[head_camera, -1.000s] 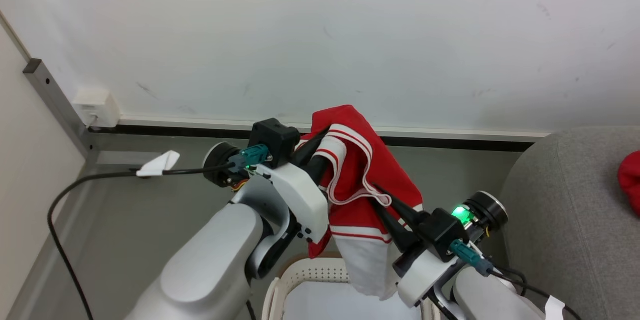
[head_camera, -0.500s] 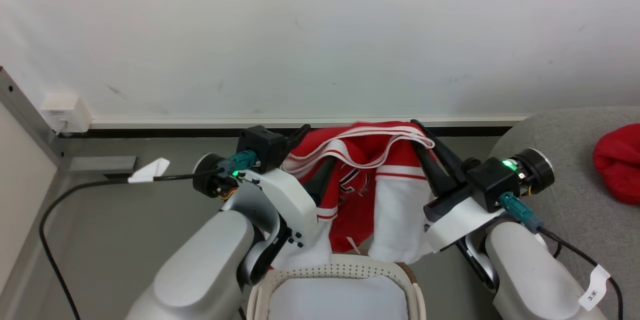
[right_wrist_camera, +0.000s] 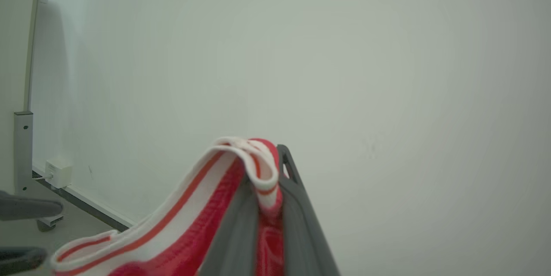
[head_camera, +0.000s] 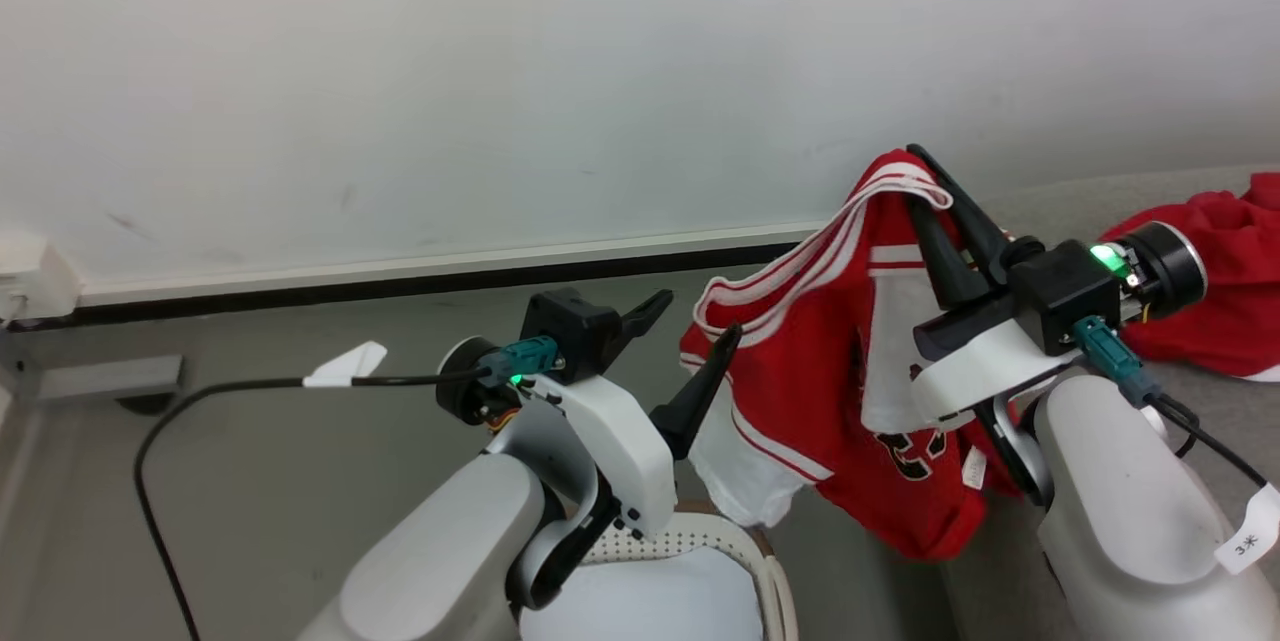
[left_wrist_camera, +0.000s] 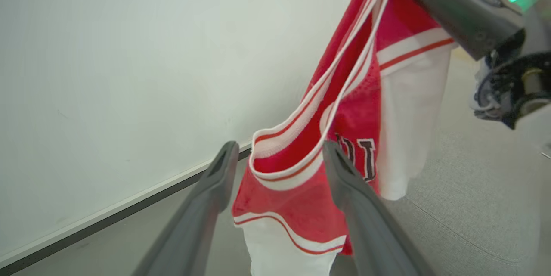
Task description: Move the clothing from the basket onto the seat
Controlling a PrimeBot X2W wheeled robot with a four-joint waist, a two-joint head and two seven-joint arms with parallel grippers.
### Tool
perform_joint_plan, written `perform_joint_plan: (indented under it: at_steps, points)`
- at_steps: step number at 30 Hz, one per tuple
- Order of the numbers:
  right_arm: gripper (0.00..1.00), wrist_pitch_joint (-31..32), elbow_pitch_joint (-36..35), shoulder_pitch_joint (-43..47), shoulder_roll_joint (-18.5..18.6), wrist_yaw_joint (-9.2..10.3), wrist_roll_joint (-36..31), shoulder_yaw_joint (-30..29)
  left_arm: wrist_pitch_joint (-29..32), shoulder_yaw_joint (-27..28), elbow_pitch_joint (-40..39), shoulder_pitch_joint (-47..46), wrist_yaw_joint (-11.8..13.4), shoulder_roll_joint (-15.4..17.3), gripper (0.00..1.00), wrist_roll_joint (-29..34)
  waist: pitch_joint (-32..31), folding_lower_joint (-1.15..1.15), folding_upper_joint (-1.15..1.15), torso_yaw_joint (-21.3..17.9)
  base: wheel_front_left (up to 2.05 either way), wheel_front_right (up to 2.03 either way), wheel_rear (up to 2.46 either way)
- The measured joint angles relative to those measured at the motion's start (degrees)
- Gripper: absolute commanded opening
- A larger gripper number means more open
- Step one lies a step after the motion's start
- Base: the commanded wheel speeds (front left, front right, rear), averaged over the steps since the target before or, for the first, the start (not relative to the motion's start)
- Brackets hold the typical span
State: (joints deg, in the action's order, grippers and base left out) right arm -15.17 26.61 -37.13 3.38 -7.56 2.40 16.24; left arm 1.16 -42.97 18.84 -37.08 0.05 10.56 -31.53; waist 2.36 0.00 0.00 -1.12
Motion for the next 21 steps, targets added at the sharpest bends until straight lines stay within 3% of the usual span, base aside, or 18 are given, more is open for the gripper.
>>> perform_joint_plan:
  at_steps: [21]
  points:
    - [0.0,-0.01,-3.2,-6.37,8.13,0.0,-0.34,-8.72,-0.01,-1.44,-4.0,-1.08,0.48,-0.24,1.0,0.12,3.06,0.0,0.0,-12.8,0.0,0.0,0.0]
